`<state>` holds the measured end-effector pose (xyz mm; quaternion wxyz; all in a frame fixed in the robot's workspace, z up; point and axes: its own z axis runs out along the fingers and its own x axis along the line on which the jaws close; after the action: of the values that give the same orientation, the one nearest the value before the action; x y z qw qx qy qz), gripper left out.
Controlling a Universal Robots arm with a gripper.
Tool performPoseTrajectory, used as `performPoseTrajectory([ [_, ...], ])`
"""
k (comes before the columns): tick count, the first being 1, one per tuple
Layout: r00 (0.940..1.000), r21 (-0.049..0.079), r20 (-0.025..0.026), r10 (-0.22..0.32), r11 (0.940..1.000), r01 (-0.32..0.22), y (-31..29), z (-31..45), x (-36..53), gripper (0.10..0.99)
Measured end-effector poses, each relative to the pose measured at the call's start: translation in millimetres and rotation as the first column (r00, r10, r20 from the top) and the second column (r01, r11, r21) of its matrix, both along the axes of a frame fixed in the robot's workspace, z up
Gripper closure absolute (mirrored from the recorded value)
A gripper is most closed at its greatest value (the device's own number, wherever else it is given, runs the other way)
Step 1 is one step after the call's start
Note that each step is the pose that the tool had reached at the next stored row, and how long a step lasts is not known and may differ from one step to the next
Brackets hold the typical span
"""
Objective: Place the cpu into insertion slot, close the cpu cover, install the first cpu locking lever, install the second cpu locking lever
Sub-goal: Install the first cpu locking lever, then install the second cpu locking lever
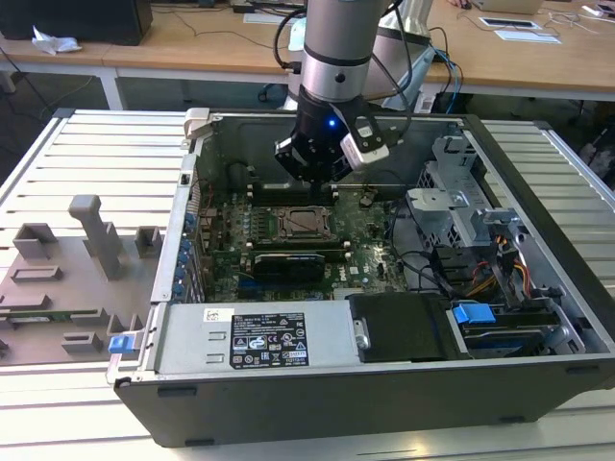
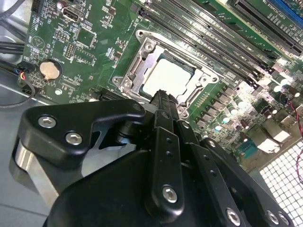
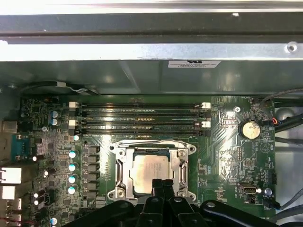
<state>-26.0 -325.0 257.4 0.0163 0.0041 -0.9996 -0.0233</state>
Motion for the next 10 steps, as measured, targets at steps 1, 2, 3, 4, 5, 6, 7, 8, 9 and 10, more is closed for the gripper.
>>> performPoseTrajectory([
  [1, 1.0000, 0.000, 0.0000, 0.000, 1.0000, 0.000, 0.0, 0.0, 0.0, 0.984],
  [2, 1.0000, 0.000, 0.0000, 0.000, 1.0000, 0.000, 0.0, 0.0, 0.0, 0.984],
  [3, 1.0000, 0.000, 0.0000, 0.000, 1.0000, 0.000, 0.0, 0.0, 0.0, 0.984],
  [4, 1.0000, 0.000, 0.0000, 0.000, 1.0000, 0.000, 0.0, 0.0, 0.0, 0.984],
  [5, 1.0000, 0.000, 0.0000, 0.000, 1.0000, 0.000, -0.1, 0.1, 0.0, 0.984],
  [6, 1.0000, 0.000, -0.0001, 0.000, 1.0000, 0.000, -4.3, -0.1, 0.0, 0.984],
  [7, 1.0000, 0.000, -0.0001, 0.000, 1.0000, 0.000, -10.7, -0.3, 0.0, 0.984],
  [8, 1.0000, 0.000, -0.0001, 0.000, 1.0000, 0.000, -14.6, -0.5, 0.0, 0.984],
  [9, 1.0000, 0.001, 0.0000, 0.000, 1.0000, 0.000, -18.9, -0.8, 0.0, 0.984],
  [10, 1.0000, 0.002, 0.0001, 0.000, 1.0000, 0.000, -23.3, -1.1, 0.0, 0.984],
])
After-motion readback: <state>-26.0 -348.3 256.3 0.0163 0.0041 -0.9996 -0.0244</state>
